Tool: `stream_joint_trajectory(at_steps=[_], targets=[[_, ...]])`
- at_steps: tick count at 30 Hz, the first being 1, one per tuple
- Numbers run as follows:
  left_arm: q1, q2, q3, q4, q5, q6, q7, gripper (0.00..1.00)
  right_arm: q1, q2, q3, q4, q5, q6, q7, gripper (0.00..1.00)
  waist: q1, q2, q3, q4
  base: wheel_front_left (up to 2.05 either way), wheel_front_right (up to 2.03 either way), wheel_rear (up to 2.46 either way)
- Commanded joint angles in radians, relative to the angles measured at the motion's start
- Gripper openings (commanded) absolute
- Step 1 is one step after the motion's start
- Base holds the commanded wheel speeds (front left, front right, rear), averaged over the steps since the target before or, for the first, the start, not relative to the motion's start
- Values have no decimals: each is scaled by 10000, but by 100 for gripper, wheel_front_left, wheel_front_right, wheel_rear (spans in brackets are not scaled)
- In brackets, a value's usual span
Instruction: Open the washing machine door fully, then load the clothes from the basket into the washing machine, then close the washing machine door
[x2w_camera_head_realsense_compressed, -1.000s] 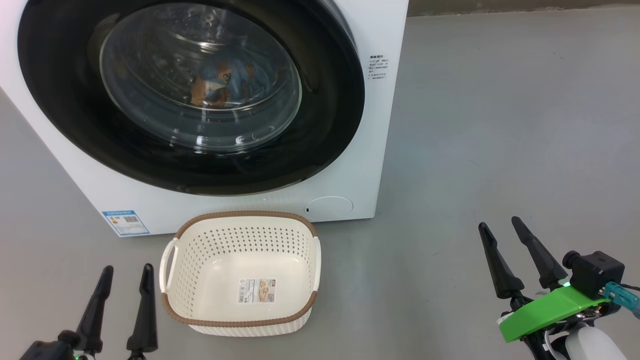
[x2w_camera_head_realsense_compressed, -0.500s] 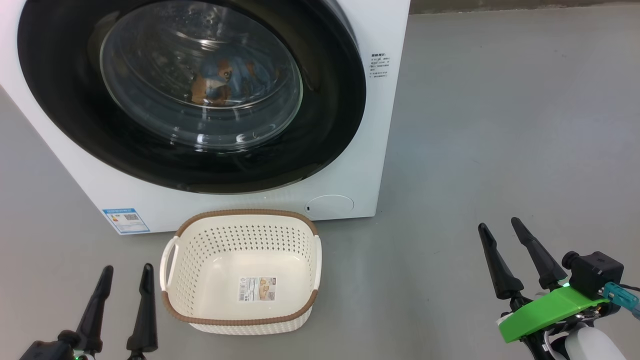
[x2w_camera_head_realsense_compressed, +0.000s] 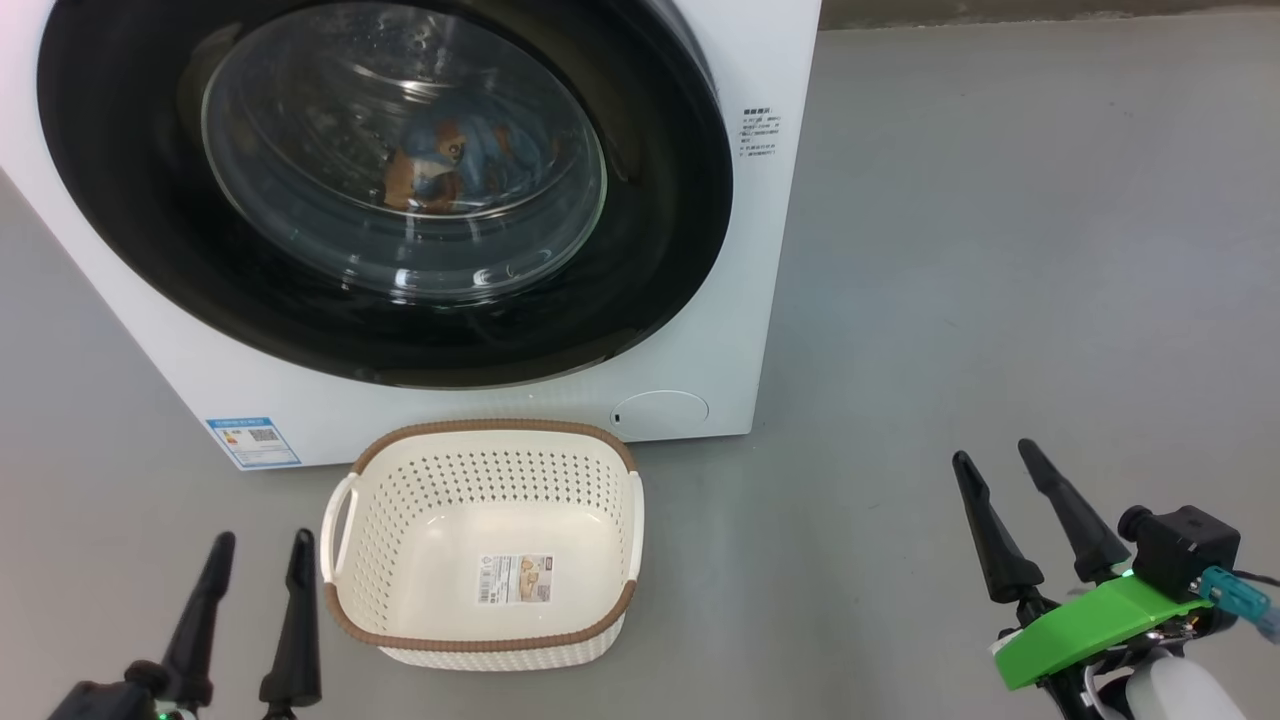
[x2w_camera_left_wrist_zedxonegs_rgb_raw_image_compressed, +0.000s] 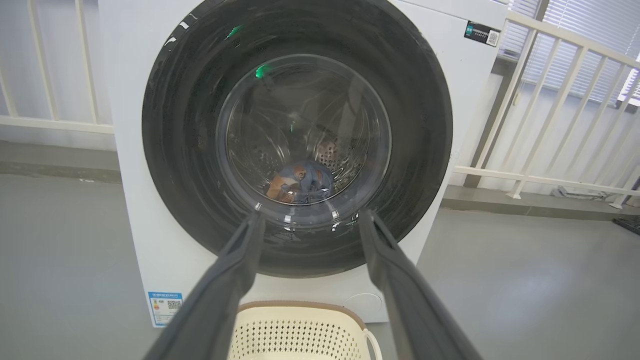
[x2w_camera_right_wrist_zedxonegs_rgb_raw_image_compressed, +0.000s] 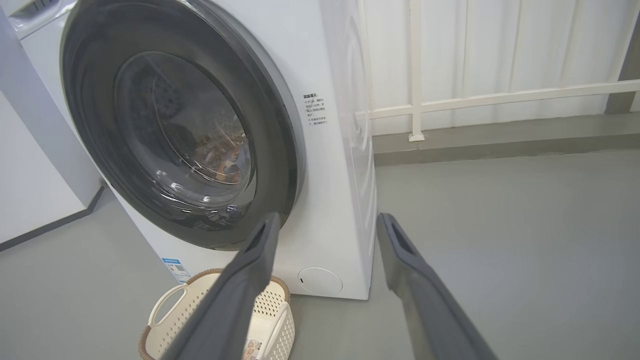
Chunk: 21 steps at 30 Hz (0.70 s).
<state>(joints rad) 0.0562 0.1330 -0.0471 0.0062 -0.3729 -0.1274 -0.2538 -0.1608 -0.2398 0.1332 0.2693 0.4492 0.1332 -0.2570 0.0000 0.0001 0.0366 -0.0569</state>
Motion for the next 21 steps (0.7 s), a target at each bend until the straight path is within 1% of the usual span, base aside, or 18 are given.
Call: stream_joint_trajectory(at_steps=[1,2,5,7,10,14,21], targets=[[-290,238,255,-281,-55,-33,-80,100,-129,-54,227,-203,-17,-25,-48,100,0,-1,2,3,0,0,0],[2,7,-65,35,-3,0,4,0,5,10,9,32,3,0,1,0,0,-1,1,1,0,0,0],[64,-177,-145,359,-48,2,41,0,152,155,51,317,49,0,14,0,0,-1,1,2,0,0,0],[53,-182,-131,364,-255,7,84,0,161,183,17,300,237,-1,68,0,2,-1,-3,10,0,0,0],[10,-180,-98,411,-676,16,185,0,183,230,-58,274,618,-1,181,0,17,-1,-34,30,0,0,0],[-48,-180,-67,481,-1092,22,282,0,193,278,-130,265,994,-2,293,0,2,-1,-34,48,0,0,0],[-159,-186,-10,615,-1820,18,453,0,202,365,-258,243,1655,-3,489,0,1,-1,-48,80,0,0,0]])
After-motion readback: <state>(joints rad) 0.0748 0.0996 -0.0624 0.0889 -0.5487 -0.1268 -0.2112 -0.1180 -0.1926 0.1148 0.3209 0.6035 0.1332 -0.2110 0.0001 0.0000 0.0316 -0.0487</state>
